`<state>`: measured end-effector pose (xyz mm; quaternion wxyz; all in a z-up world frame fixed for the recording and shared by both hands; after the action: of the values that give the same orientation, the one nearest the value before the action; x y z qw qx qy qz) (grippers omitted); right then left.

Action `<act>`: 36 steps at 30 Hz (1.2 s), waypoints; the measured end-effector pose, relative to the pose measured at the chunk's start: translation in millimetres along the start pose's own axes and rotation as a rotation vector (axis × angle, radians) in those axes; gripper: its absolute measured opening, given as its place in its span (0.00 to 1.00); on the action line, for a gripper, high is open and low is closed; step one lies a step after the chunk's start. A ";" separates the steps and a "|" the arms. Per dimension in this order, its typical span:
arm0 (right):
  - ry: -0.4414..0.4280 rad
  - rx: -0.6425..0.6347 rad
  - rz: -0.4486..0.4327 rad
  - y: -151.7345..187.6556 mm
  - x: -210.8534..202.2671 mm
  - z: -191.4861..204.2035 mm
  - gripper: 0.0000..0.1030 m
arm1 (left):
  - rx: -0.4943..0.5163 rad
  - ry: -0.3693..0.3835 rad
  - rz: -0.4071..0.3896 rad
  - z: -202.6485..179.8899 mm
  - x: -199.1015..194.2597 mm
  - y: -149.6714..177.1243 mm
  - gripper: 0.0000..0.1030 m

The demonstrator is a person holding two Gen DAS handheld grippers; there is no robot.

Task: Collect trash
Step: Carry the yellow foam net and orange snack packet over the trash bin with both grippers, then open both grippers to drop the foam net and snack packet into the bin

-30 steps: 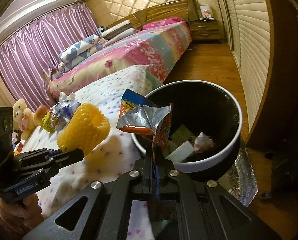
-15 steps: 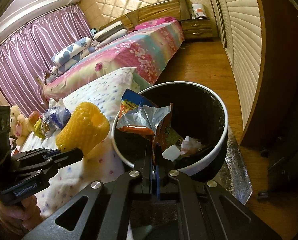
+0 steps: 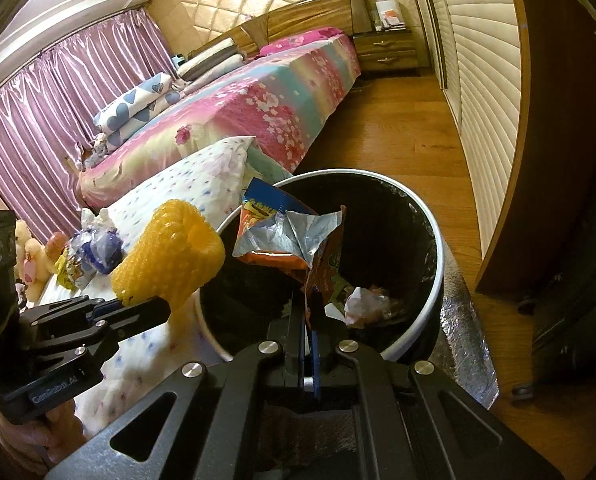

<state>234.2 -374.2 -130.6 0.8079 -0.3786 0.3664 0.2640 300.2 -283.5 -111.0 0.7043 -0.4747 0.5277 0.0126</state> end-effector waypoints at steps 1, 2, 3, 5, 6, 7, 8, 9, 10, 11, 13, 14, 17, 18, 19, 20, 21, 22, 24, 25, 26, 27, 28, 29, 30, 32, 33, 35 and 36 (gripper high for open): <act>0.000 0.000 0.002 -1.3 1.1 -0.1 0.02 | 0.001 0.001 0.001 0.0 3.1 -2.2 0.14; 0.001 0.001 0.003 -3.0 2.5 -0.5 0.02 | 0.001 0.002 0.002 -0.3 3.5 -2.5 0.14; 0.002 0.001 0.005 -4.3 3.4 -0.6 0.02 | 0.002 0.002 0.003 -0.9 6.0 -4.7 0.14; 0.005 0.004 0.010 -7.8 7.0 -2.7 0.02 | 0.004 0.003 0.005 -0.7 10.3 -8.4 0.14; 0.006 0.006 0.013 -9.5 8.8 -3.6 0.02 | 0.005 0.004 0.007 -0.4 13.1 -10.5 0.14; 0.008 0.008 0.015 -10.9 10.7 -4.7 0.02 | 0.007 0.005 0.010 -0.9 16.4 -12.7 0.14; 0.012 0.010 0.020 -12.8 13.3 -6.4 0.02 | 0.008 0.004 0.013 -0.9 18.9 -14.2 0.14; 0.013 0.011 0.022 -13.8 14.7 -7.3 0.02 | 0.008 0.005 0.016 -0.5 21.5 -15.7 0.14; 0.015 0.013 0.024 -15.3 16.2 -8.5 0.02 | 0.007 0.007 0.019 -0.4 23.7 -16.6 0.14; 0.019 0.013 0.025 -16.6 17.8 -9.6 0.02 | 0.006 0.009 0.022 0.2 25.5 -17.3 0.14; 0.026 0.012 0.027 -18.4 19.9 -11.8 0.02 | 0.006 0.009 0.027 0.1 29.7 -19.4 0.14; 0.029 0.014 0.027 -19.1 20.9 -13.0 0.02 | 0.006 0.010 0.028 0.0 31.0 -20.2 0.14; 0.034 0.021 0.030 -20.6 23.3 -16.4 0.02 | 0.007 0.012 0.032 -0.3 34.3 -20.0 0.14; 0.034 0.024 0.032 -21.4 24.1 -17.7 0.02 | 0.008 0.012 0.035 -0.6 36.1 -20.3 0.14; 0.035 0.024 0.032 -21.2 24.1 -18.0 0.02 | 0.008 0.011 0.038 0.3 37.8 -21.8 0.14; 0.036 0.025 0.033 -21.7 24.5 -18.5 0.02 | 0.009 0.011 0.039 -0.7 36.8 -21.0 0.14; 0.037 0.024 0.034 -22.4 25.3 -18.4 0.02 | 0.010 0.010 0.041 -0.6 37.8 -21.9 0.14; 0.038 0.022 0.036 -22.7 25.9 -18.5 0.02 | 0.009 0.009 0.042 -0.8 38.7 -22.7 0.14; 0.039 0.020 0.040 -24.9 27.8 -19.0 0.05 | 0.007 0.009 0.043 -0.9 39.5 -24.7 0.18; 0.039 0.020 0.043 -25.1 28.5 -18.9 0.07 | 0.005 0.006 0.043 -1.1 39.0 -25.3 0.21; 0.042 0.020 0.044 -25.3 29.1 -19.1 0.08 | 0.005 0.005 0.043 -1.2 38.7 -25.8 0.23; 0.040 0.023 0.044 -26.2 29.0 -19.0 0.09 | 0.001 0.005 0.039 -1.3 36.9 -26.0 0.28; 0.038 0.031 0.051 -26.8 29.6 -19.6 0.14 | -0.002 0.006 0.035 -0.9 36.8 -26.5 0.32; 0.035 0.037 0.051 -27.2 29.2 -20.0 0.23 | -0.007 0.005 0.031 -0.5 34.2 -25.4 0.35; 0.032 0.039 0.043 -27.7 27.5 -20.1 0.26 | -0.009 0.003 0.028 0.1 32.2 -24.2 0.43; 0.035 0.036 0.026 -27.8 23.8 -19.8 0.29 | -0.016 -0.007 0.017 1.6 24.8 -19.4 0.45; 0.033 0.039 0.024 -27.8 22.5 -19.9 0.29 | -0.023 -0.007 0.012 2.1 19.6 -15.5 0.46; 0.027 0.047 0.016 -26.6 18.6 -19.4 0.36 | -0.041 -0.012 0.007 5.9 10.8 -7.8 0.50; 0.024 0.050 0.011 -26.2 16.9 -18.6 0.40 | -0.050 -0.014 -0.001 9.4 6.9 -3.9 0.52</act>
<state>255.4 -401.7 -141.4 0.8113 -0.3595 0.3844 0.2547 312.2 -282.5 -113.8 0.6959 -0.4922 0.5221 0.0290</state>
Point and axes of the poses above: each gripper's, at about its wrist camera, not at the fingertips, and x roughly the way its jaws point, z to its left, y to its underside, the point moved 8 cm from there along x, roughly the way its jaws point, and after that the axes turned 15 degrees about x, right-handed, at the moved point
